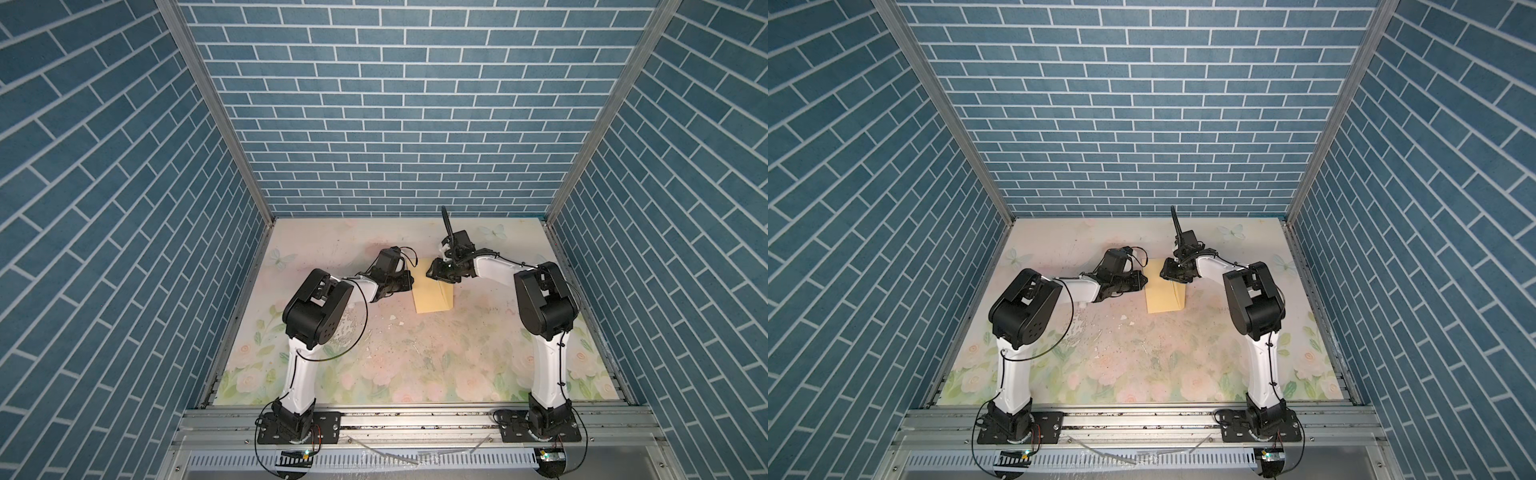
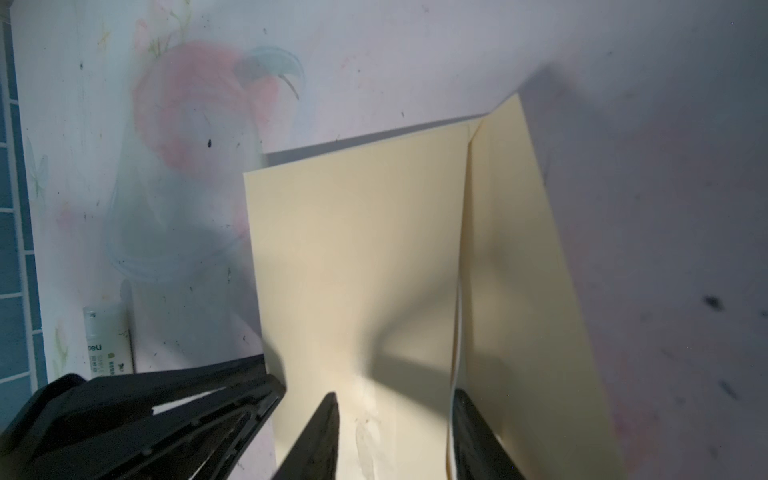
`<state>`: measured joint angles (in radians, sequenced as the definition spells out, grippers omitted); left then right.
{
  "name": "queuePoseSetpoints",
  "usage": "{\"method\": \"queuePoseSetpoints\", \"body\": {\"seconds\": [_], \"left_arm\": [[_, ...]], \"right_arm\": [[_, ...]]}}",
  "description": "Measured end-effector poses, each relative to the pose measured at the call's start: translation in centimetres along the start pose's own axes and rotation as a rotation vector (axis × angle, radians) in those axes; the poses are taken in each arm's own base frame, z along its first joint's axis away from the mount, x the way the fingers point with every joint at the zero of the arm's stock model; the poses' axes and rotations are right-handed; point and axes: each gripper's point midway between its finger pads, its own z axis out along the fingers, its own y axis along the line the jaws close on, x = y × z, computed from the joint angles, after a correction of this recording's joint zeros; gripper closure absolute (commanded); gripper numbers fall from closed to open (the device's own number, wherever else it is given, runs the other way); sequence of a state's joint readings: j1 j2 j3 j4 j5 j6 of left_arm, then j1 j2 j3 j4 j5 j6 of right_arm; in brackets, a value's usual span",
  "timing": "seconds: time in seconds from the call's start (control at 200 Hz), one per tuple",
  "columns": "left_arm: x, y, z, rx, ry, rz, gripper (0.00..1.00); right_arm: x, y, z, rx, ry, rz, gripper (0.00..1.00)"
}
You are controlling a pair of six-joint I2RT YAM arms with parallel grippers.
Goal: Place the letter into the envelope and seal it
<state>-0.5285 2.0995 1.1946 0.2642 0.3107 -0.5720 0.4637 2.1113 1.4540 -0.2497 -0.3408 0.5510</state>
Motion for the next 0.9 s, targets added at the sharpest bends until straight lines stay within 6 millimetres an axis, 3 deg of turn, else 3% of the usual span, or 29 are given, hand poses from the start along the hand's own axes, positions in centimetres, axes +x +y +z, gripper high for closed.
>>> {"method": "queuePoseSetpoints", "body": {"seconds": [0.195, 0.455, 0.575, 0.75, 0.795, 0.9], "left_arm": [[0.0, 0.0, 0.0, 0.000, -0.001, -0.001, 0.84], [0.1, 0.0, -1.2, -0.021, -0.003, 0.013, 0.70], [-1.0, -0.9, -3.4, -0.030, -0.032, 0.048, 0.63], [-5.0, -4.5, -8.4, 0.007, -0.157, 0.127, 0.52], [-6.0, -5.5, -9.8, 0.015, -0.194, 0.155, 0.48], [-7.0, -7.4, -12.0, 0.014, -0.245, 0.216, 0.41]], "right_arm": [[0.0, 0.0, 0.0, 0.003, -0.001, 0.003, 0.56], [0.0, 0.8, -1.1, 0.012, -0.018, -0.017, 0.50], [-1.2, 2.4, -4.6, 0.013, -0.096, -0.055, 0.42], [-3.3, 5.1, -12.7, 0.018, -0.286, -0.149, 0.34], [-3.5, 5.3, -14.6, 0.031, -0.330, -0.164, 0.25], [-3.2, 4.5, -17.5, 0.084, -0.401, -0.196, 0.17]]}}
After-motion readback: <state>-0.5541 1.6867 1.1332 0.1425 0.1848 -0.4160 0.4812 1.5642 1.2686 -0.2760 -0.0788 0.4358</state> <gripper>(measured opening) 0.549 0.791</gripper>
